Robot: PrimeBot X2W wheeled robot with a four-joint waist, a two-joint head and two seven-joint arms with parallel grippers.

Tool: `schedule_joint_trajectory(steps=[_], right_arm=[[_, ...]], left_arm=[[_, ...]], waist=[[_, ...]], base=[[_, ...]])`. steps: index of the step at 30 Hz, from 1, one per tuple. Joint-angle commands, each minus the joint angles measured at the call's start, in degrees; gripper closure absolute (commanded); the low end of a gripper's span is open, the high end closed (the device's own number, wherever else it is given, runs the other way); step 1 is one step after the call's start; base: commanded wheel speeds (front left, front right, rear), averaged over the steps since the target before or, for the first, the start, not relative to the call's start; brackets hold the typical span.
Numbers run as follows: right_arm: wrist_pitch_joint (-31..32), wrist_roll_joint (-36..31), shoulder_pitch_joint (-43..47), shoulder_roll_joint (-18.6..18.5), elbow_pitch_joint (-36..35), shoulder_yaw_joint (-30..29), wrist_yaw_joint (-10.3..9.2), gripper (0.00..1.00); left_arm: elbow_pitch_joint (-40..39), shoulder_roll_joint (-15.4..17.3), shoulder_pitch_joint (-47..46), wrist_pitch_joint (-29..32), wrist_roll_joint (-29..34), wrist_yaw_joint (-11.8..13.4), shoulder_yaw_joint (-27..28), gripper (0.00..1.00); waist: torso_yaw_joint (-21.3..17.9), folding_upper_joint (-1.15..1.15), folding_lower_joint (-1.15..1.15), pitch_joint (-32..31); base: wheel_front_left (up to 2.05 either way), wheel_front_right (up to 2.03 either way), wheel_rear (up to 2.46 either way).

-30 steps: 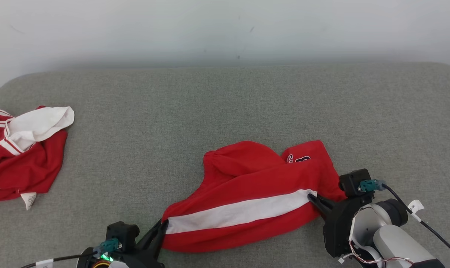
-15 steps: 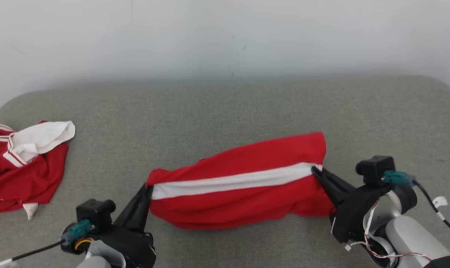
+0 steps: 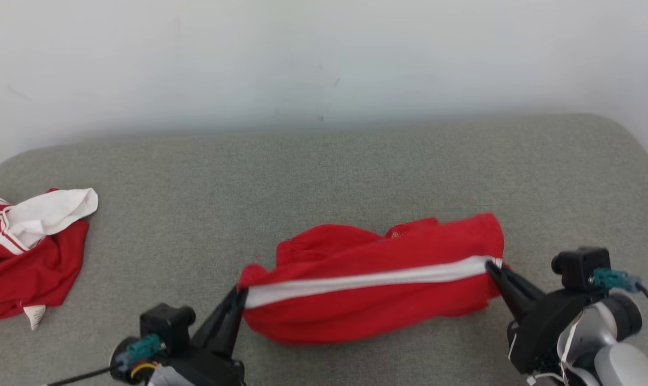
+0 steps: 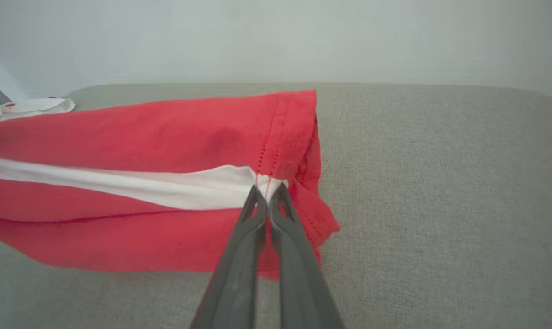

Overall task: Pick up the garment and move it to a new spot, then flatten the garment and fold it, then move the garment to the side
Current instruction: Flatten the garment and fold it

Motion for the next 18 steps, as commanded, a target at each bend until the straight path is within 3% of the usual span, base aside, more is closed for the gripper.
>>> schedule_joint_trajectory(steps=[1, 10, 11, 12, 13, 14, 15, 16, 18], right_arm=[[0.8, -0.7, 1.3, 0.8, -0.5, -0.9, -0.15, 1.00], [2.6, -4.5, 3.8, 5.6, 1.7, -2.6, -0.14, 1.00], [2.4, -4.8, 3.3, 6.0, 2.4, -2.5, -0.14, 1.00], [2.2, -5.2, 2.8, 6.4, 3.1, -2.3, -0.14, 1.00], [1.9, -5.6, 2.4, 6.7, 3.9, -2.2, -0.14, 1.00], [1.5, -5.9, 2.0, 7.0, 4.6, -2.2, -0.15, 0.66], [1.1, -6.5, 1.6, 7.0, 5.3, -2.2, -0.15, 0.49], [0.5, -7.2, 1.3, 7.1, 6.0, -2.6, -0.15, 0.00], [-0.5, -8.5, 0.9, 7.4, 7.3, -3.7, -0.15, 0.00]], left_arm=[[0.5, 0.1, 1.1, 0.6, 0.0, 0.3, -0.4, 1.00], [6.0, -2.6, 2.1, 1.8, 0.0, 0.4, -3.3, 1.00], [6.7, -3.1, 1.9, 1.9, -0.2, 0.3, -3.4, 0.89], [7.3, -3.6, 1.7, 1.8, -0.5, 0.4, -3.4, 0.62], [8.0, -3.9, 1.5, 1.6, -0.7, 0.6, -3.2, 0.00], [8.5, -4.3, 1.4, 1.3, -0.7, 0.9, -3.1, 0.00], [8.9, -4.6, 1.3, 0.9, -0.6, 1.1, -2.9, 0.00], [9.1, -4.6, 1.2, 0.3, -0.3, 1.6, -2.7, 0.00], [9.6, -4.7, 1.6, -0.3, -0.1, 2.0, -2.5, 0.00]], waist=[[-0.2, 0.00, 0.01, 0.6], [-0.5, 0.00, 0.01, 2.4], [-0.5, 0.00, 0.01, 2.5], [-0.4, 0.00, 0.01, 2.6], [-0.3, 0.00, 0.01, 2.6], [-0.3, 0.00, 0.01, 2.6], [-0.1, 0.00, 0.01, 2.6], [0.0, 0.00, 0.01, 2.6], [0.2, 0.00, 0.01, 2.4]], base=[[0.00, 0.00, 0.00], [0.00, 0.00, 0.00], [0.00, 0.00, 0.00], [0.00, 0.00, 0.00], [0.00, 0.00, 0.00], [0.00, 0.00, 0.00], [0.00, 0.00, 0.00], [0.00, 0.00, 0.00], [0.00, 0.00, 0.00]])
